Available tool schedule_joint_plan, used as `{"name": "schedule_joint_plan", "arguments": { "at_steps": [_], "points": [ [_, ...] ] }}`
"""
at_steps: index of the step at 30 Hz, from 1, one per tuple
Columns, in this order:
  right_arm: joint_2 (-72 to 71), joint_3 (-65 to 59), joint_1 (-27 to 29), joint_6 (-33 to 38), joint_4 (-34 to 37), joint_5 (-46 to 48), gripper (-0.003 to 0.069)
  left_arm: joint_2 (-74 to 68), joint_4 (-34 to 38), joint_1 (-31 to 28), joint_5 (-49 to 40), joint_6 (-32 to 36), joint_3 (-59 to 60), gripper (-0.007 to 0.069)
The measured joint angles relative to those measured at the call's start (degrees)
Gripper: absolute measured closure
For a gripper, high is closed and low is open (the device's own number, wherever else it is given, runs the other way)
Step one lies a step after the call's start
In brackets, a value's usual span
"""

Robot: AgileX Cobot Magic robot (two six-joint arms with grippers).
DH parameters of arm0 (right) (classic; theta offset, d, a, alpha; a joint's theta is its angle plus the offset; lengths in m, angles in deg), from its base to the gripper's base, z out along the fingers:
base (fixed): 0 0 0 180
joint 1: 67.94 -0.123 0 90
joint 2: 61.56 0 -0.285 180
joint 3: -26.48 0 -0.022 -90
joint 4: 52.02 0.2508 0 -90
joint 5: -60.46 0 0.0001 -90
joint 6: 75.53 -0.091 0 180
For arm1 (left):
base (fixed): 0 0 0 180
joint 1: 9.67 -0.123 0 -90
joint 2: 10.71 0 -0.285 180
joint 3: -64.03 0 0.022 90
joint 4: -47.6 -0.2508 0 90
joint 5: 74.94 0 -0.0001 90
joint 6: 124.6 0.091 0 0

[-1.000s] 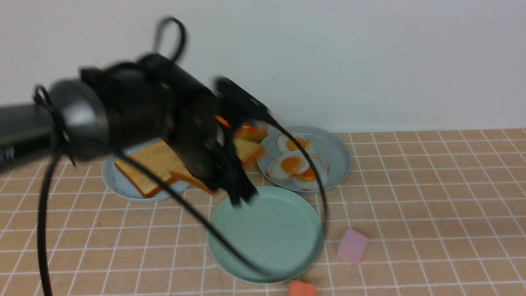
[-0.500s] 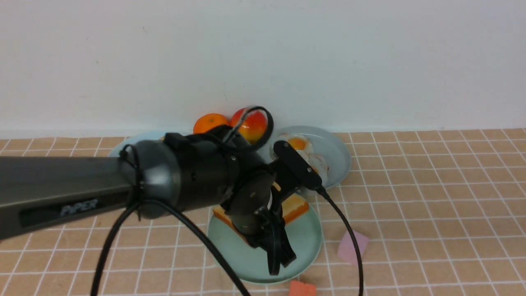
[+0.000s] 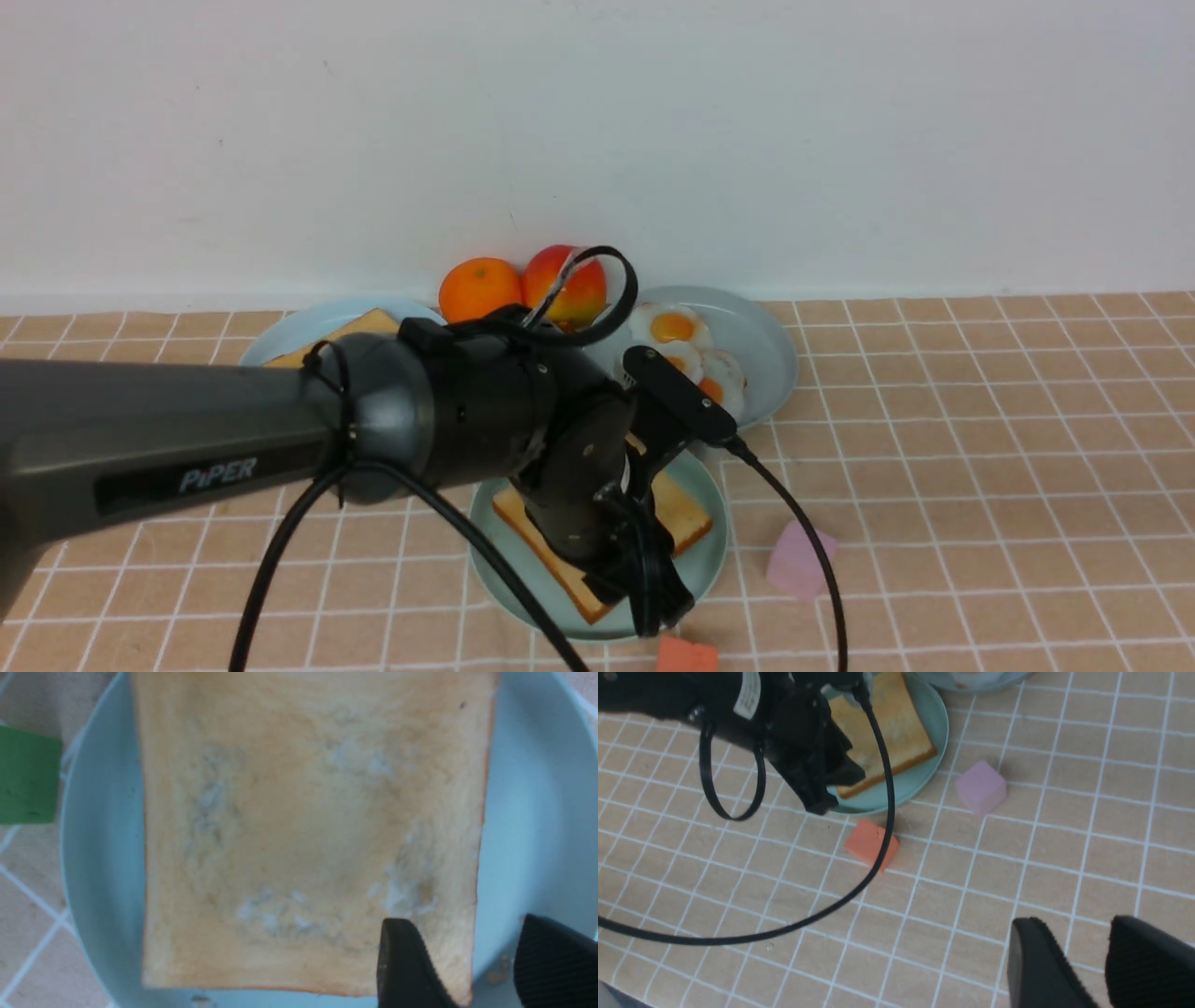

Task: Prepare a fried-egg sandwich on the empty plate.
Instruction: Use the left arm to put a slice of bread into the empty plate in the middle, then use the right arm to grab a fried egg

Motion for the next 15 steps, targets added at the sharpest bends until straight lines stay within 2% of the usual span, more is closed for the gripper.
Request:
{"name": "schedule_joint_plan", "arguments": {
  "at_steps": [4,8,11,12,13,14,15],
  "points": [
    [0.00,0.00,0.00,0.00,0.23,-1.65,0.0417,0.42,0.30,0.00,-3.29,0.00,-0.36,0.0282],
    [1.38,0.12,0.00,0.14,1.09,-3.90,0.0417,3.69,2.01,0.00,-7.89,-2.23,-0.64,0.0339],
    [8.60,1.09,0.00,2.52,1.87,-6.99,0.0417,12.30,4.79,0.00,-9.21,-4.70,-0.64,0.0494],
    [9.13,1.09,0.00,2.69,1.94,-7.16,0.0417,12.30,5.00,0.00,-9.20,-4.70,-0.64,0.0494],
    [14.24,1.98,0.00,4.07,2.64,-8.99,0.0417,17.67,6.70,0.00,-8.58,-4.90,-0.51,0.0586],
    [14.82,1.98,0.00,4.29,2.78,-9.23,0.0417,18.27,6.84,0.00,-8.49,-4.90,-0.46,0.0595],
    [19.12,3.08,0.00,5.74,3.76,-10.87,0.0417,23.41,7.80,0.00,-7.33,-4.95,0.32,0.0638]
  ]
}}
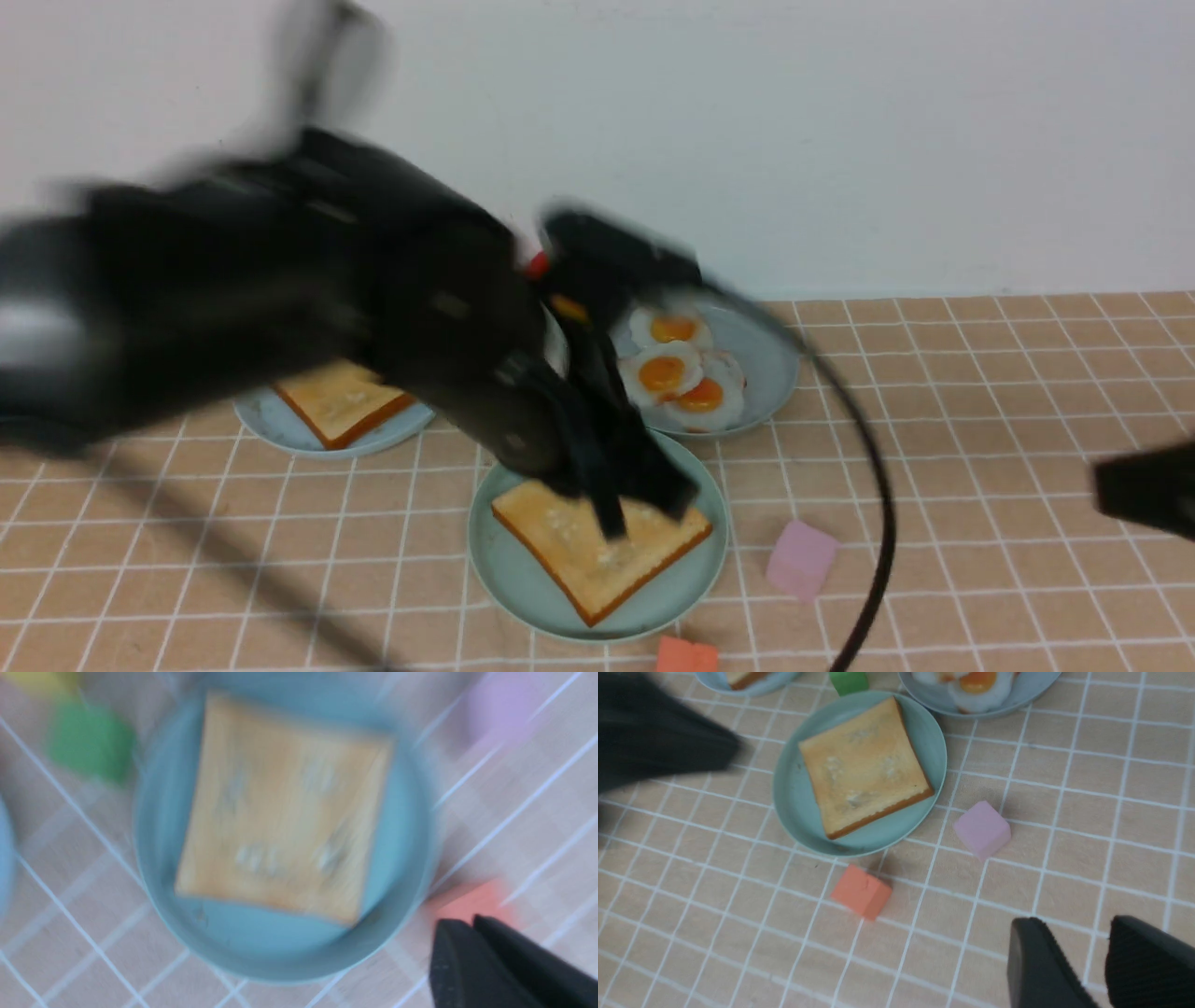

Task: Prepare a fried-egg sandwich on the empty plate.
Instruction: Use the right arm to grab a fried egg

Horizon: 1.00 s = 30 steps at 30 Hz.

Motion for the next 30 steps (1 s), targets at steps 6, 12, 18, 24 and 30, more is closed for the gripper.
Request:
{"name": "schedule_joint_plan", "arguments": {
  "at_steps": [6,12,18,24,30],
  "points": [
    [18.37,6.63,0.00,3.44,6.99,-3.77,0.0417,18.47,1.05,0.00,7.31,-0.43,10.03,0.0638],
    [36.28,14.84,0.00,9.47,15.60,-4.72,0.0417,38.18,1.11,0.00,14.86,-4.69,26.56,0.0638],
    [48.37,23.76,0.00,13.62,19.77,-6.59,0.0414,53.95,1.11,0.00,23.63,-7.73,39.24,0.0638],
    [58.81,35.12,-1.11,13.56,20.60,-8.18,0.0389,57.35,1.11,0.00,25.79,-9.12,43.20,0.0638],
    [68.53,44.73,-1.86,12.08,21.46,-8.22,0.0315,57.22,1.11,0.00,27.12,-9.24,43.26,0.0638]
  ]
}}
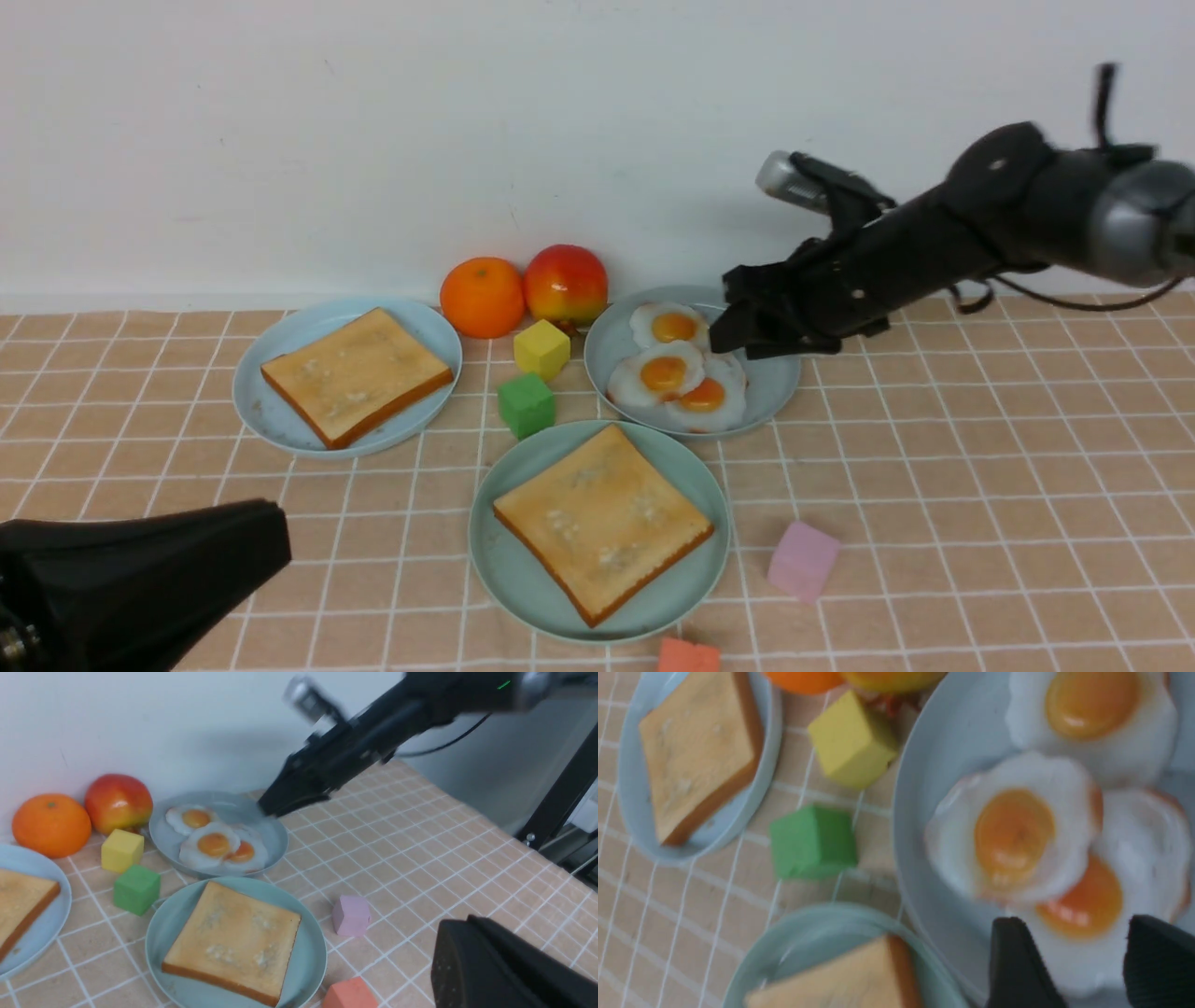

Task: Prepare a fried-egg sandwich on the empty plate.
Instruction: Use the right arm to grab a fried egg

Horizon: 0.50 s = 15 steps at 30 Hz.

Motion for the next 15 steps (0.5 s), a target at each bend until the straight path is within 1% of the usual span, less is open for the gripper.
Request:
{"name": "schedule_joint_plan", "arguments": {
  "at_steps": [4,10,15],
  "points": [
    [6.04,6.27,0.05,-0.14,0.58,0.00,0.0279,0.00,0.00,0.00,0.00,-0.07,0.00,0.0638],
    [10.71,11.12,0.05,-0.21,2.22,-0.05,0.0274,0.00,0.05,0.00,0.04,-0.18,0.00,0.0638],
    [12.89,12.29,-0.23,-0.15,5.70,-0.70,0.0274,0.00,0.15,0.00,0.15,-0.18,0.00,0.0638]
  ]
}}
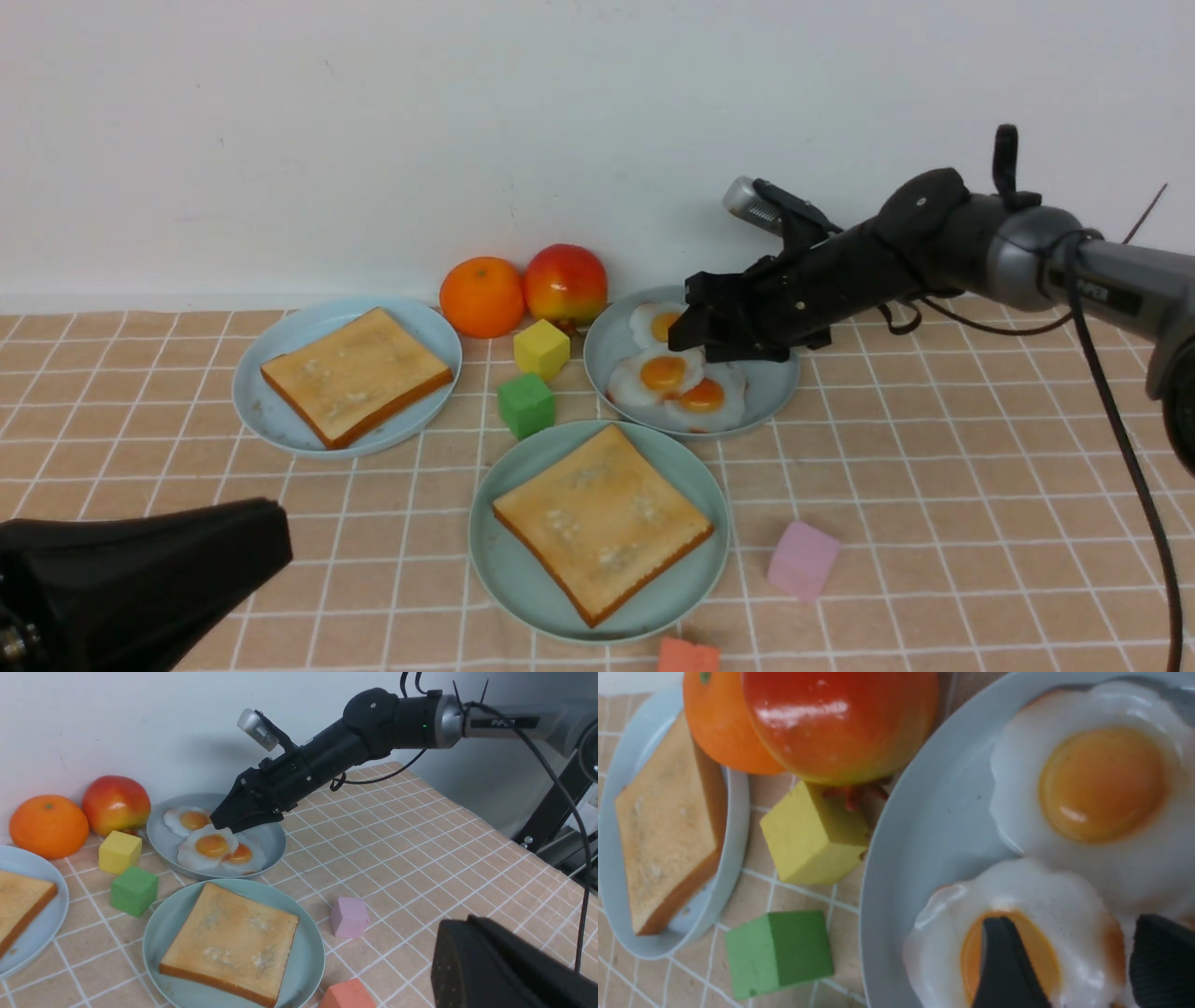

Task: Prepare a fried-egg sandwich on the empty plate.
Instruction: Use the right arm to grab a fried egg

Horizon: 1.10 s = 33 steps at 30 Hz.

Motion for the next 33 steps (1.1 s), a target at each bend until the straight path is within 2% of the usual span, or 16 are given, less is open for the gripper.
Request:
{"name": "schedule_joint_plan", "arguments": {
  "at_steps": [10,14,20,21,24,33],
  "points": [
    [0.99,0.67,-0.23,0.05,1.52,-1.05,0.0274,0.00,0.00,0.00,0.12,0.00,0.00,0.0638],
    [1.05,0.80,-0.23,0.15,1.52,-0.74,0.0302,0.00,0.00,0.00,0.12,0.00,0.00,0.0638],
    [1.57,0.80,-0.23,0.15,2.02,0.08,0.0465,0.00,0.02,0.00,0.19,0.00,0.00,0.0638],
    [1.57,0.80,-0.23,0.15,2.09,0.08,0.0471,0.00,0.02,0.00,0.19,0.00,0.00,0.0638],
    [1.76,0.80,-0.23,0.15,2.58,0.53,0.0566,0.00,0.02,0.00,0.24,0.00,0.00,0.0638],
    [-1.64,0.73,-0.23,0.15,1.71,3.30,0.0585,0.00,0.02,0.00,0.24,-0.02,0.00,0.0638]
  ]
}}
